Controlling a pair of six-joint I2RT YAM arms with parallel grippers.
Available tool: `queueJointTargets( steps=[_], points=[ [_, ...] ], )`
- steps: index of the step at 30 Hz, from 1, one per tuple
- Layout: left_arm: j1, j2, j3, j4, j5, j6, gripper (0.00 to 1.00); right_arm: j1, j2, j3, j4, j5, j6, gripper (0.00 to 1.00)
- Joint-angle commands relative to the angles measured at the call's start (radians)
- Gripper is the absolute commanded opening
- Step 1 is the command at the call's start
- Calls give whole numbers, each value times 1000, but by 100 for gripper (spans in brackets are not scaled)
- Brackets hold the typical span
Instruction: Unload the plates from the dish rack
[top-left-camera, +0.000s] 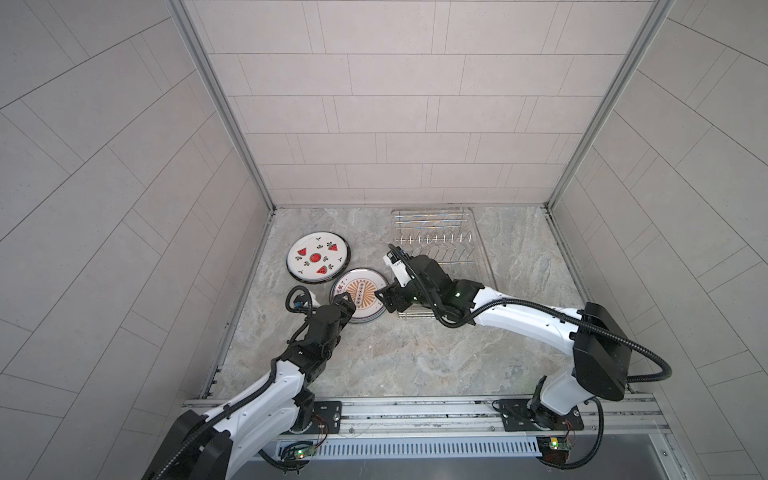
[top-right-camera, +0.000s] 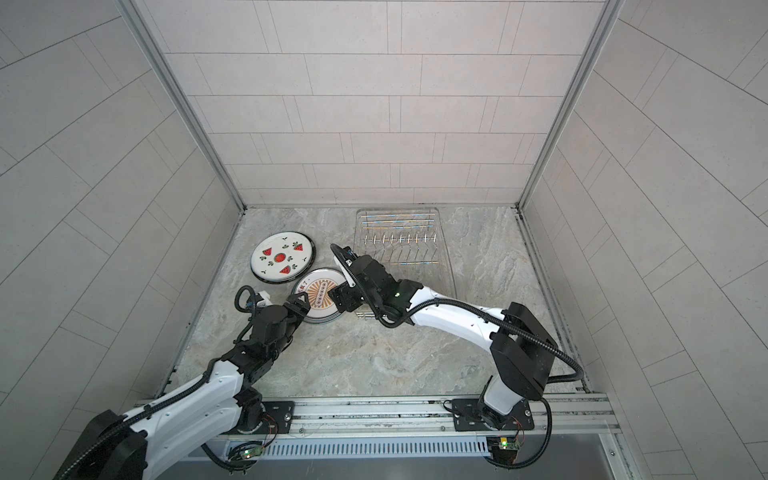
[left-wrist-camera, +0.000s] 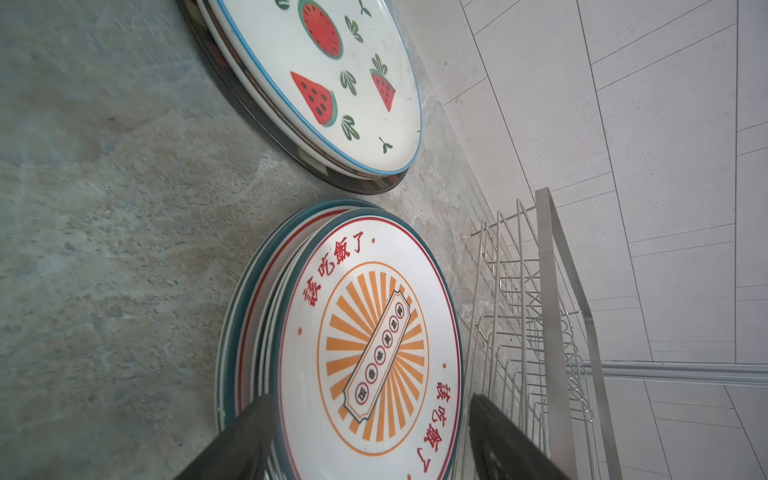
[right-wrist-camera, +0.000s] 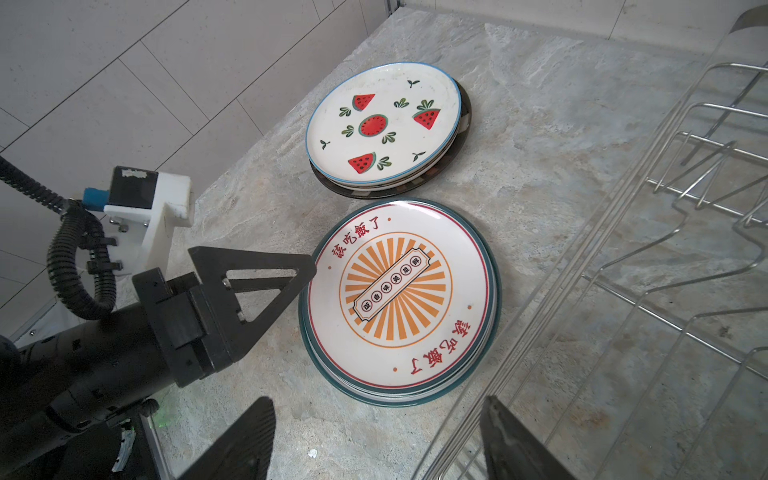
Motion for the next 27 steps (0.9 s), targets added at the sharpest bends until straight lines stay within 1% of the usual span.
queueJointTargets(
  steps=[1, 3, 4, 5, 8, 10, 11, 12, 14, 16, 17, 18, 19, 21, 22, 24, 25, 27],
  points=[
    [-2, -39, -16, 4, -46, 12, 80, 6, -43, -1, -12, 31, -12, 79],
    [-1, -74, -20, 3, -51, 38, 83, 6, -55, -9, -12, 51, -14, 79],
    [-1, -77, -27, 20, -49, 59, 86, 6, -68, -13, -13, 63, -17, 79],
    [-1, -111, -38, 59, -45, 94, 89, 6, -87, -20, -18, 81, -22, 79],
    [-1, -151, -64, 179, -30, 263, 98, 5, -166, -59, -27, 165, -57, 79],
    [-1, -170, -65, 236, -10, 401, 100, -6, -216, -84, -43, 265, -74, 81],
    [-2, -176, -63, 272, 21, 485, 100, -20, -241, -90, -61, 324, -74, 83],
    [-1, -179, -60, 298, 48, 540, 100, -38, -257, -93, -78, 364, -71, 84],
    [-1, -194, -19, 263, 92, 634, 100, -104, -285, -92, -118, 458, -30, 86],
    [-2, -199, 62, 165, 36, 672, 100, -181, -307, -105, -130, 549, 10, 87],
    [-1, -198, 111, 99, -15, 699, 100, -224, -323, -122, -115, 560, 11, 89],
    [-1, -193, 148, 63, -79, 708, 100, -254, -336, -137, -100, 579, 11, 99],
    [0, -191, 182, 27, -140, 717, 100, -284, -351, -149, -90, 613, 6, 99],
    [0, -196, 236, -11, -178, 782, 100, -331, -376, -143, -132, 701, -6, 99],
    [0, -191, 260, -16, -215, 811, 100, -357, -385, -128, -174, 740, -13, 99],
    [3, -169, 310, -32, -306, 878, 100, -423, -402, -110, -255, 752, -64, 100],
    [5, -158, 332, -51, -322, 918, 100, -455, -407, -111, -278, 754, -73, 100],
    [6, -125, 346, -20, -360, 1017, 100, -533, -411, -123, -303, 739, -85, 100]
  ],
)
